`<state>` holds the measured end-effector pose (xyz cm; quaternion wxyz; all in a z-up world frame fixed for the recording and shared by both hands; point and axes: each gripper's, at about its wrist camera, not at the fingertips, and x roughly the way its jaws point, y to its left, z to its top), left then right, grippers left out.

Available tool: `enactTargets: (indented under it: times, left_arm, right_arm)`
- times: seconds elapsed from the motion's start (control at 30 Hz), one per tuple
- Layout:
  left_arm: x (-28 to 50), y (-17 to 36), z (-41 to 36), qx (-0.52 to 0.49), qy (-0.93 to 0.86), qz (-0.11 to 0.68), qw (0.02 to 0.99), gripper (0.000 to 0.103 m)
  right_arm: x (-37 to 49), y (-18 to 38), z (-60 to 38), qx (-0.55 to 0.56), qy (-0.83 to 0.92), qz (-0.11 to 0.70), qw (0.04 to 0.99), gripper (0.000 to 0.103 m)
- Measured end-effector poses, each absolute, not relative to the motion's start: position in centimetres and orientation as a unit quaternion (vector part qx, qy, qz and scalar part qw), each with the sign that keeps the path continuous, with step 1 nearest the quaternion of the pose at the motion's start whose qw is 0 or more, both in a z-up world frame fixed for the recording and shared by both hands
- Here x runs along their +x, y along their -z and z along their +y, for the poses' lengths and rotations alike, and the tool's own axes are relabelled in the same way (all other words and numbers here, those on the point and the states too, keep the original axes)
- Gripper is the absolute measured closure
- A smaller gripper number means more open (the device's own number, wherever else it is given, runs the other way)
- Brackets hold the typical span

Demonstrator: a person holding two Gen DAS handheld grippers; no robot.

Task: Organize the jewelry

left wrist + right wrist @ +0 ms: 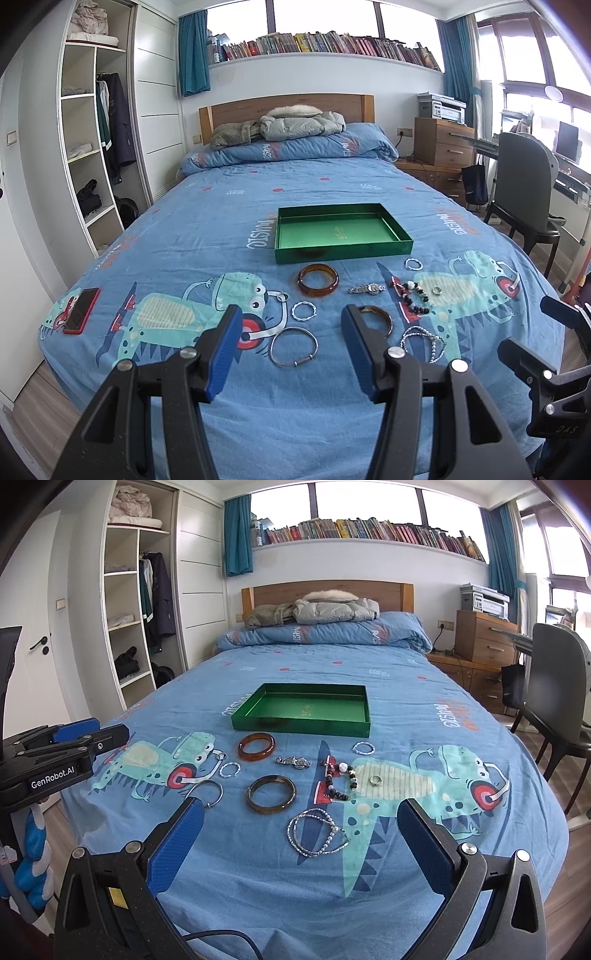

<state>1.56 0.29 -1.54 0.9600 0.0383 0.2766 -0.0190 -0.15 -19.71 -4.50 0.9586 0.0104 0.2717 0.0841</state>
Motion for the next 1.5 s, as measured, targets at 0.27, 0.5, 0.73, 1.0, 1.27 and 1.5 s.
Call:
enactTargets:
  times: [0.27,0.5,0.73,1.0,1.27,1.5]
  left_arm:
    - [1.7,1.9,0.1,0.049,0.026,0.287,0.956,0.049]
    - [1.2,1.8,0.4,0.041,0.034,0.296,0.954,0.049]
    - [1.2,2.3,1.3,0.031,0.03,0.314,0.949,0.049]
    - [1.2,2.7,2.0,0.023,0.029,0.302,0.953,0.05]
    - [2.3,3.7,2.4,0.009,0.024,0.315,0.949,0.05]
    - [3.3,4.1,1.6,0.017,0.023,0.328,0.944,0.05]
  right_arm:
    - [-0.3,4.2,-19.8,0.005,-0.074,0.267,0.961,0.0]
    - [-1.0,3.9,-19.7,-0.001,-0.073,0.264,0.962,0.0]
    - [-1.7,3.9,-19.7,-0.001,-0.074,0.264,0.962,0.005]
    - [-1.1,4.4,-19.8,0.001,-0.077,0.279,0.957,0.014]
    - [0.1,5.5,-19.7,0.006,-0.086,0.297,0.951,0.015]
    - [1.0,5.9,-19.7,0.005,-0.092,0.308,0.947,0.015]
